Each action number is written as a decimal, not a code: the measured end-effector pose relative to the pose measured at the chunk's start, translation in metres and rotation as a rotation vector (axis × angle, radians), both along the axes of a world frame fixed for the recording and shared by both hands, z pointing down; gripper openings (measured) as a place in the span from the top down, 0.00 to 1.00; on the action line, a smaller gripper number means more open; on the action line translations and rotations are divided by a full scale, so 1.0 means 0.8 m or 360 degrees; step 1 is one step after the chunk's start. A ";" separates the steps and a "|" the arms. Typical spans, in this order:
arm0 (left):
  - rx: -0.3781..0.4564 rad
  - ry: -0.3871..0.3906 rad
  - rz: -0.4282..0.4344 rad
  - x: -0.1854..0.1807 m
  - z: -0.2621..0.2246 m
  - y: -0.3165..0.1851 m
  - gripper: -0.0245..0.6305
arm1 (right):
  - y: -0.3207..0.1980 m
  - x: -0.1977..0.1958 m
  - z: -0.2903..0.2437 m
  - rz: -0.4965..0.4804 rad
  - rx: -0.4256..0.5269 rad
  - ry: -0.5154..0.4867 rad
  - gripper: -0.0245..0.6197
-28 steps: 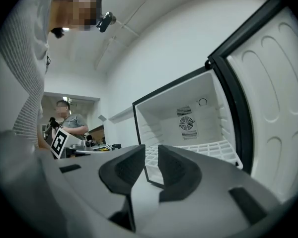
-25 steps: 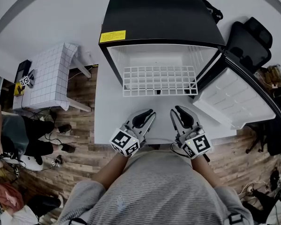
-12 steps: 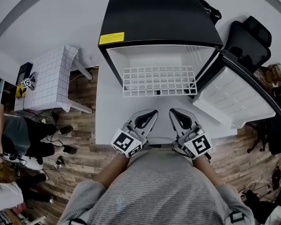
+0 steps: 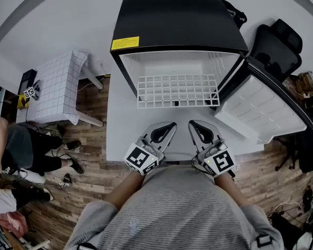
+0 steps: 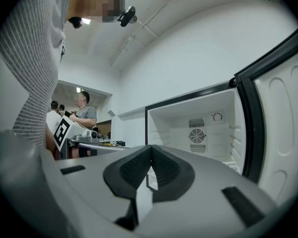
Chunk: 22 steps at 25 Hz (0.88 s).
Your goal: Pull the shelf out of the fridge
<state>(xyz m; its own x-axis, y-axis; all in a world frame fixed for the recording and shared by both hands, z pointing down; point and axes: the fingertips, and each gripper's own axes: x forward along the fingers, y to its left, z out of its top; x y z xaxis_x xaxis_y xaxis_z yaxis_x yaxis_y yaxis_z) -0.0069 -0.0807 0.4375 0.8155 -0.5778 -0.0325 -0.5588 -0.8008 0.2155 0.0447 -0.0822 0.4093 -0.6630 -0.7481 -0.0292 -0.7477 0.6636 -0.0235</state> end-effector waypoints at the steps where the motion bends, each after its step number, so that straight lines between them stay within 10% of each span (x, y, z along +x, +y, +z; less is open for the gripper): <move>1: -0.0001 -0.0001 0.0000 0.000 0.000 0.000 0.95 | 0.000 0.000 -0.001 0.0001 0.0001 0.0004 0.94; 22: -0.0011 -0.0002 0.0007 0.002 0.003 0.000 0.95 | -0.005 0.008 -0.001 0.0024 -0.0009 0.0013 0.94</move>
